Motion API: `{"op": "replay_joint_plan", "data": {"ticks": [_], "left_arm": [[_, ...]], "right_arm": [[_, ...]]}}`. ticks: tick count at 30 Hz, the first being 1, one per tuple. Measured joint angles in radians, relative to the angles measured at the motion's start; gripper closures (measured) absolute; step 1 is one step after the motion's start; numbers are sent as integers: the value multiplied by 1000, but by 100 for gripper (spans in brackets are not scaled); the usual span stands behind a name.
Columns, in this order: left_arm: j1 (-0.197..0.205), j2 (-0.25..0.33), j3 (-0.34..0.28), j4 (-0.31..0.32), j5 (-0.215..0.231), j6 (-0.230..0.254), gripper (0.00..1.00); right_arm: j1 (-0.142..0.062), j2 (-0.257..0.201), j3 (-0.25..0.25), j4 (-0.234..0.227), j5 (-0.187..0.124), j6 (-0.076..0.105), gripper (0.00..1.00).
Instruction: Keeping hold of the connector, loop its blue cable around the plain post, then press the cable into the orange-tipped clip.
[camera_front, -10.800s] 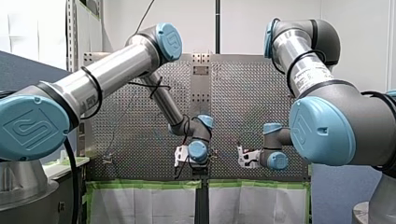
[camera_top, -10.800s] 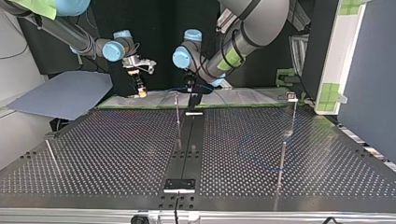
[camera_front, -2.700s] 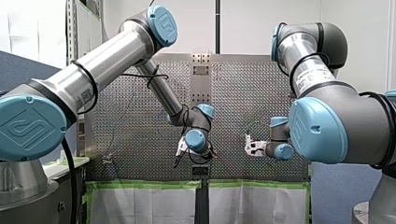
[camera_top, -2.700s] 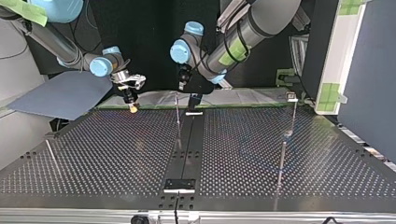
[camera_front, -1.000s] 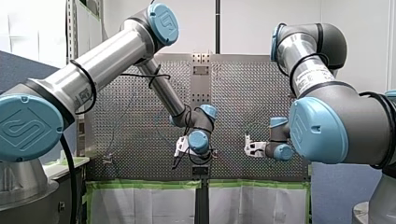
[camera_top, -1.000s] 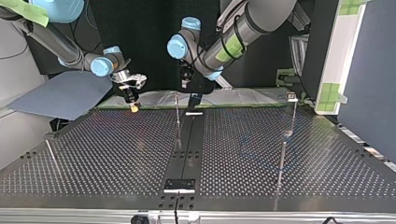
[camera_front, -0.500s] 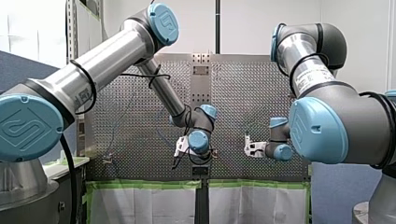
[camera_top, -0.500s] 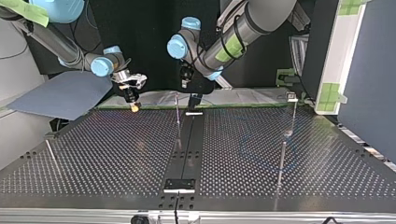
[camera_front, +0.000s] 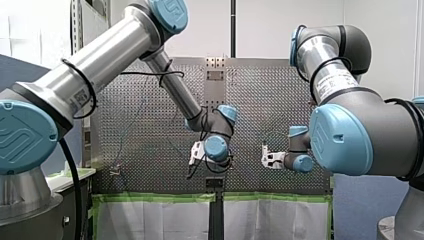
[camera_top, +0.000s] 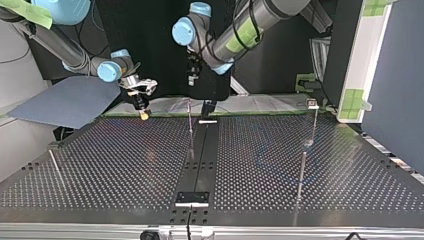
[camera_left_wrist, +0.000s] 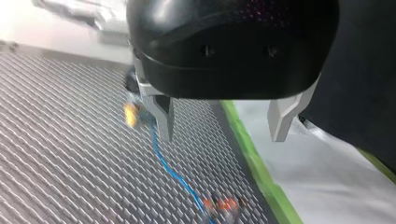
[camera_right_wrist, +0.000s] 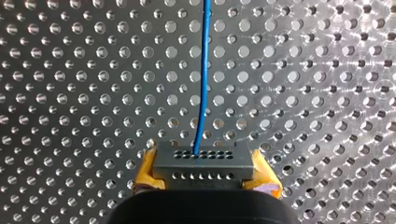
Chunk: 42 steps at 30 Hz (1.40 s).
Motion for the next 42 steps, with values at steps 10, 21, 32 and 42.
{"op": "replay_joint_plan", "data": {"ticks": [10, 21, 32, 42], "left_arm": [[-16, 96, -96, 96, 4, -94, 0], [2, 203, -203, 202, -5, -201, 0], [4, 305, -305, 291, 2, -257, 0], [5, 408, -408, 283, 15, -260, 0]], "right_arm": [[0, 0, 0, -1, -1, -1, 100], [1, 1, 0, 2, -7, 0, 100], [4, 3, 0, -3, -13, 4, 100], [10, 5, 0, 0, -14, 5, 100]]}}
